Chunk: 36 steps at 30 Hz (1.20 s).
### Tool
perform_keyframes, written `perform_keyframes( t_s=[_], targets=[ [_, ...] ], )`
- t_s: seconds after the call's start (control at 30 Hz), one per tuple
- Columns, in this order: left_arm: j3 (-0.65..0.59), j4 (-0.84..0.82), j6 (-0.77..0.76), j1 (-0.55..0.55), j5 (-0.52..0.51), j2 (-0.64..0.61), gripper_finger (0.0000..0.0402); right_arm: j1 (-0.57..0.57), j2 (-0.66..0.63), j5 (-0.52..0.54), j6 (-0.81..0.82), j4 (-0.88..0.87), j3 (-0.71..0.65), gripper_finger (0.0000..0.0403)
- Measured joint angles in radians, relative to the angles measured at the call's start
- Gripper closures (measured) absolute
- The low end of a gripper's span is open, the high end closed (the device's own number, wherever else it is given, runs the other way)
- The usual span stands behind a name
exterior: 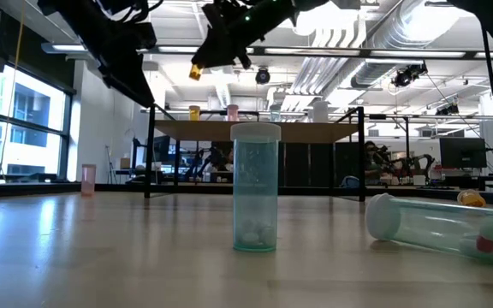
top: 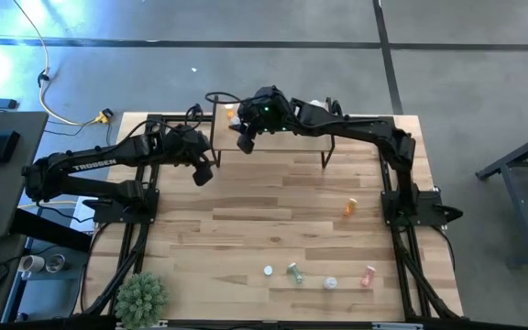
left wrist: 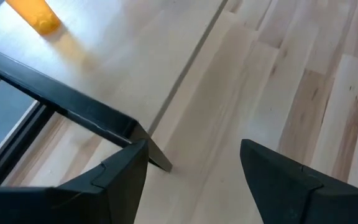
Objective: Pick and place medicine bottles onto shelf by color
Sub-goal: Put the bottom orange pill bottle on the shelf aligned with the orange pill bottle
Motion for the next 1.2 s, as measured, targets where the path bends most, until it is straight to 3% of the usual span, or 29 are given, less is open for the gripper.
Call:
perform_keyframes(
  t_s=[0.37,0.5,0.77,1.07,1.2],
  targets=[
    [0.000,0.259,0.080,0.000,-0.002,0.000,0.0156,0.007,-0.003,-0.106,-0.076,-0.264,0.138,0.0316],
    [0.000,0.318,0.110,0.000,0.001,0.000,0.0156,0.007,-0.003,-0.196,-0.105,-0.333,0.178,0.0316],
    [0.000,0.395,0.123,-0.001,0.159,0.000,0.0156,0.010,-0.003,-0.386,-0.133,-0.335,0.183,0.0316],
    [0.000,0.482,0.112,-0.001,0.281,0.019,0.0156,0.027,-0.004,-0.388,-0.175,-0.333,0.183,0.0316],
    [0.000,0.533,0.105,-0.001,0.289,0.039,0.0156,0.027,-0.004,-0.388,-0.175,-0.333,0.183,0.0316]
  ],
)
